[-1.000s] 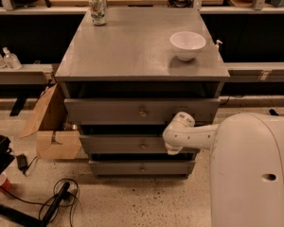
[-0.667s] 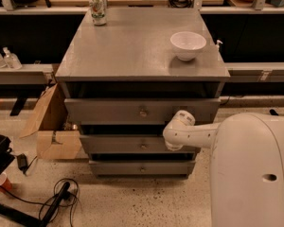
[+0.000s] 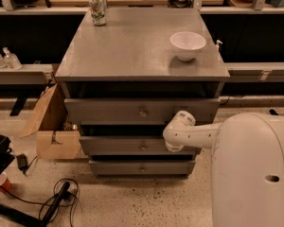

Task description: Open middle drawer

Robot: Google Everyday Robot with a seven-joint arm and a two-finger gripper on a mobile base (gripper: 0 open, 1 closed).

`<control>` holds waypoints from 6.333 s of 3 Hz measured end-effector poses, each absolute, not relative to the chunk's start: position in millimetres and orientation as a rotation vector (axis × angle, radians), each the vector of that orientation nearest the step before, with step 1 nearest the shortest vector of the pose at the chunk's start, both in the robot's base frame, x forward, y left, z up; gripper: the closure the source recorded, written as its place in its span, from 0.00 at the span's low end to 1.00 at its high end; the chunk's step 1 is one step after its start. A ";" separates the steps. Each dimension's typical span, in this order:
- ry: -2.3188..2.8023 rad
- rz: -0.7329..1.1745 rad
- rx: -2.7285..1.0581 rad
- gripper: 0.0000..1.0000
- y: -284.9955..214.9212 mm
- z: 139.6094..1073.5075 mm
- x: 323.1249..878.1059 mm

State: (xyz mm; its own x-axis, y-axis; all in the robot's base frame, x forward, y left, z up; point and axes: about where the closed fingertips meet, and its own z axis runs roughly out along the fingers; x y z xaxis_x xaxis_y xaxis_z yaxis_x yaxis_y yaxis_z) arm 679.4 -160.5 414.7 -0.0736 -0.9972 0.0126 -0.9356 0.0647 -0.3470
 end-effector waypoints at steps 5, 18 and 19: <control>2.111 -0.391 -1.965 1.00 -160.6 420.8 679.4; 2.180 -0.381 -2.014 0.90 -166.2 424.5 649.5; 2.180 -0.381 -2.014 1.00 -166.2 424.6 649.5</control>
Offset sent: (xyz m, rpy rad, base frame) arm -0.2226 -0.0385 0.1536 -0.0510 -0.0357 -0.2362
